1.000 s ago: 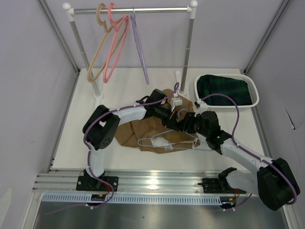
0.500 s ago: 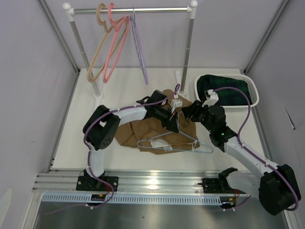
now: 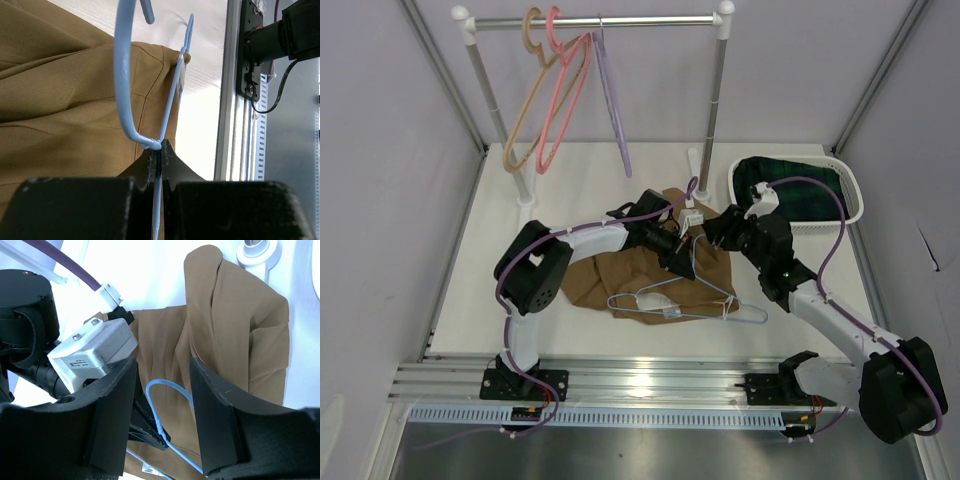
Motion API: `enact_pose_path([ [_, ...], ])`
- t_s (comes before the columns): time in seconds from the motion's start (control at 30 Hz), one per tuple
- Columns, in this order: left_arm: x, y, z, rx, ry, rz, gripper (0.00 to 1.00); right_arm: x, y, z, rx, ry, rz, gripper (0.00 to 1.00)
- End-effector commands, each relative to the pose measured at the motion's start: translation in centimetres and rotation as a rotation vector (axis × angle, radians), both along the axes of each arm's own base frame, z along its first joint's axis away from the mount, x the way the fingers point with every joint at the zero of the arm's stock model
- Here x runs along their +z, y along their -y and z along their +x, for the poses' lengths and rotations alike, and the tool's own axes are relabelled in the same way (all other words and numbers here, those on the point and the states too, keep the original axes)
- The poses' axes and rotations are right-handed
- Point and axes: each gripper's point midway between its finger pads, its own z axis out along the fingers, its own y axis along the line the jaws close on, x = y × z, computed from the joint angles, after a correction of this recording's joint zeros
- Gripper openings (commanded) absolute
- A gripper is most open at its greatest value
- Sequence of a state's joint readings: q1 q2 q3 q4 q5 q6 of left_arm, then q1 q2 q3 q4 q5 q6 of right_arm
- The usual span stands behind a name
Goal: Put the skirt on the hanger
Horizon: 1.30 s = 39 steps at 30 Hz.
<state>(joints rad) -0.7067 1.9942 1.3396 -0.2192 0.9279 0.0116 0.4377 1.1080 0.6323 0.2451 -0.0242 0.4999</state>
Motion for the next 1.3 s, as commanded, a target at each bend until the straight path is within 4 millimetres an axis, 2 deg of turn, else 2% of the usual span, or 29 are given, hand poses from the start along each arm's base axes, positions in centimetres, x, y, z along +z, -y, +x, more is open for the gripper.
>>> enact_pose_path([
  [0.0,-0.2,0.2,-0.6,-0.042,0.032,-0.006,0.00,-0.4,-0.6,-0.1,0.028,0.009,-0.002,0.53],
  [0.17,-0.3,0.2,-0.5,-0.037,0.038,-0.001,0.00,-2.6,-0.5,-0.5,0.034,-0.032,-0.033,0.59],
  [0.27,-0.2,0.3,-0.3,-0.031,0.043,0.000,0.00,-3.0,-0.6,-1.0,0.045,-0.045,-0.032,0.63],
  [0.47,-0.3,0.4,-0.2,-0.025,0.043,-0.004,0.00,-3.7,-2.3,-2.8,0.072,-0.066,-0.020,0.59],
  [0.57,-0.1,0.5,-0.1,-0.023,0.043,-0.007,0.00,-4.3,-3.4,-3.2,0.095,-0.081,-0.013,0.58],
  [0.63,-0.1,0.5,0.0,-0.021,0.046,-0.006,0.00,-4.6,-3.4,-2.9,0.066,-0.084,-0.023,0.56],
  [0.67,-0.1,0.5,-0.1,-0.023,0.045,-0.006,0.00,-4.6,-3.4,-2.7,0.051,-0.084,-0.026,0.52],
  [0.83,-0.3,0.5,0.0,-0.019,0.046,-0.001,0.00,-5.5,-3.2,-2.7,0.026,-0.109,-0.035,0.48],
  [0.97,-0.3,0.5,0.1,-0.018,0.049,-0.002,0.00,-5.7,-2.2,-3.0,-0.012,-0.102,-0.041,0.17],
  [1.1,-0.3,0.5,0.2,-0.004,0.056,0.003,0.02,-4.9,-1.6,-3.1,-0.027,-0.071,-0.055,0.09],
  [1.27,-0.3,0.1,0.6,0.027,0.086,0.015,0.15,-4.8,-1.2,-3.3,-0.019,-0.045,-0.066,0.00],
])
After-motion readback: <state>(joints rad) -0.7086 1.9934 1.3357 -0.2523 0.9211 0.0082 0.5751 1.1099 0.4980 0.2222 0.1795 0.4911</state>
